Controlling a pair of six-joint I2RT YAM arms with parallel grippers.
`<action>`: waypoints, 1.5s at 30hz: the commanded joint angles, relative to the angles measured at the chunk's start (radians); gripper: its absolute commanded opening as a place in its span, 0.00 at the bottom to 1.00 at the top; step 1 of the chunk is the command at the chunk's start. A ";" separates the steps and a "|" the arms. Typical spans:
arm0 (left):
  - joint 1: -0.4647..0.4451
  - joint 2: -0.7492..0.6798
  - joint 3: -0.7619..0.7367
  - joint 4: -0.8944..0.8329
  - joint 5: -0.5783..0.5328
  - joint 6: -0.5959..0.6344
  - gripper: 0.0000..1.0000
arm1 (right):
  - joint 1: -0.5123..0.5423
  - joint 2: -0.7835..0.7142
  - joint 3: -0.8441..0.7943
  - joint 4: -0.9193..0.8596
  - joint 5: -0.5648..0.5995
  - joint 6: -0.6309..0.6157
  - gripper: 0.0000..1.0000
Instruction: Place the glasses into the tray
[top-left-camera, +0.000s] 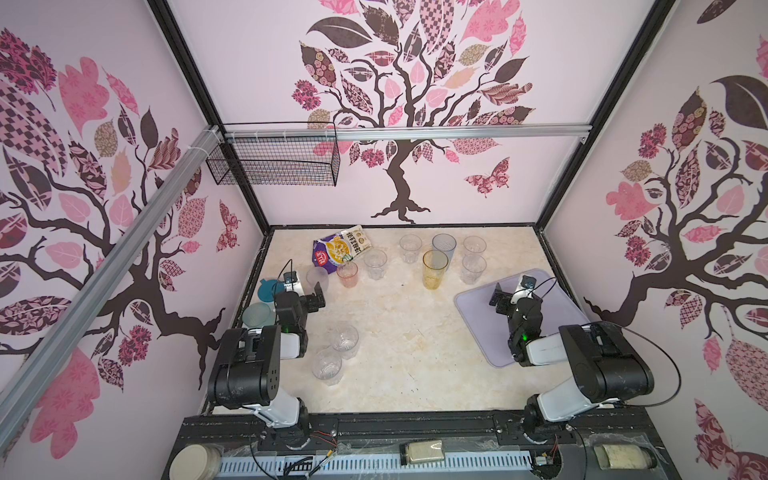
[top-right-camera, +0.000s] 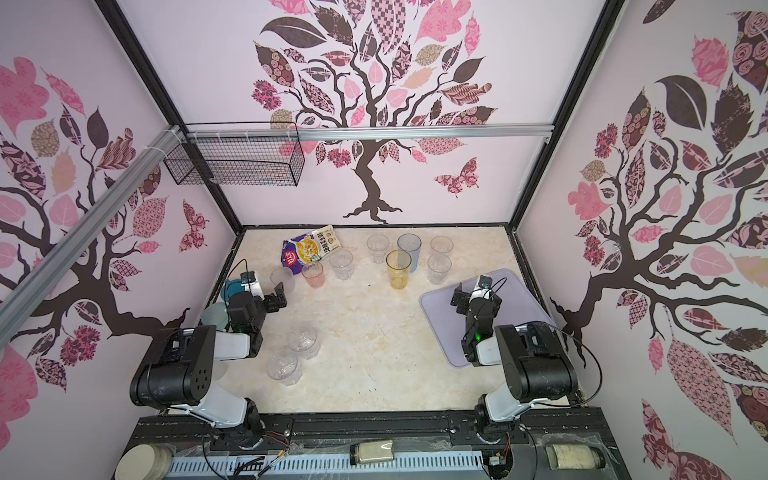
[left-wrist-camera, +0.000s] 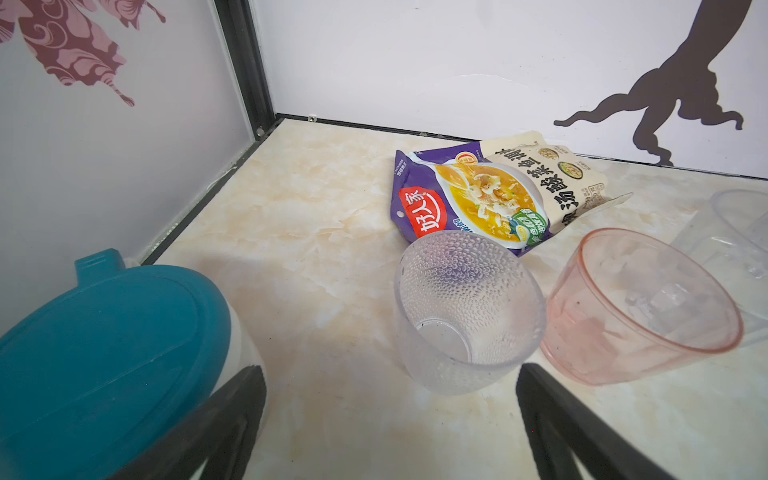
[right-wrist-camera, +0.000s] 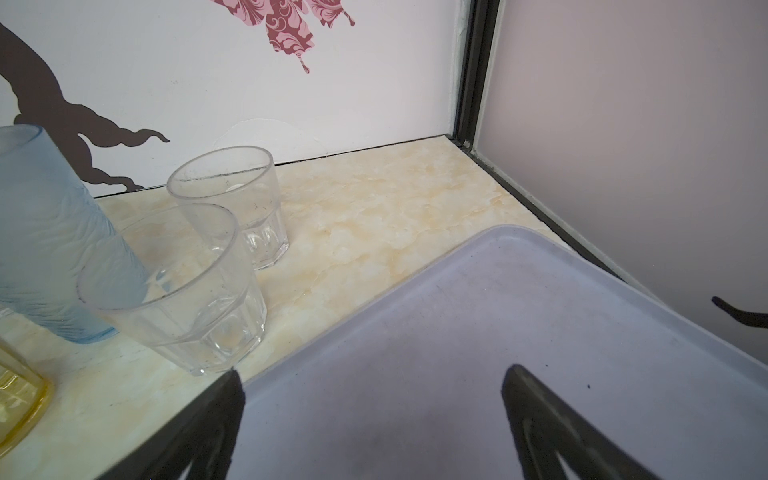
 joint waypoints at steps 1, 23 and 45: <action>0.001 -0.012 -0.022 0.025 0.022 -0.003 0.98 | 0.006 0.002 0.011 0.013 0.007 -0.005 1.00; -0.023 -0.016 -0.005 -0.015 -0.004 0.016 0.98 | 0.005 0.004 0.012 0.012 0.001 -0.006 1.00; -0.154 -0.374 0.068 -0.422 -0.290 -0.088 0.98 | 0.013 -0.359 0.295 -0.745 0.008 0.305 0.99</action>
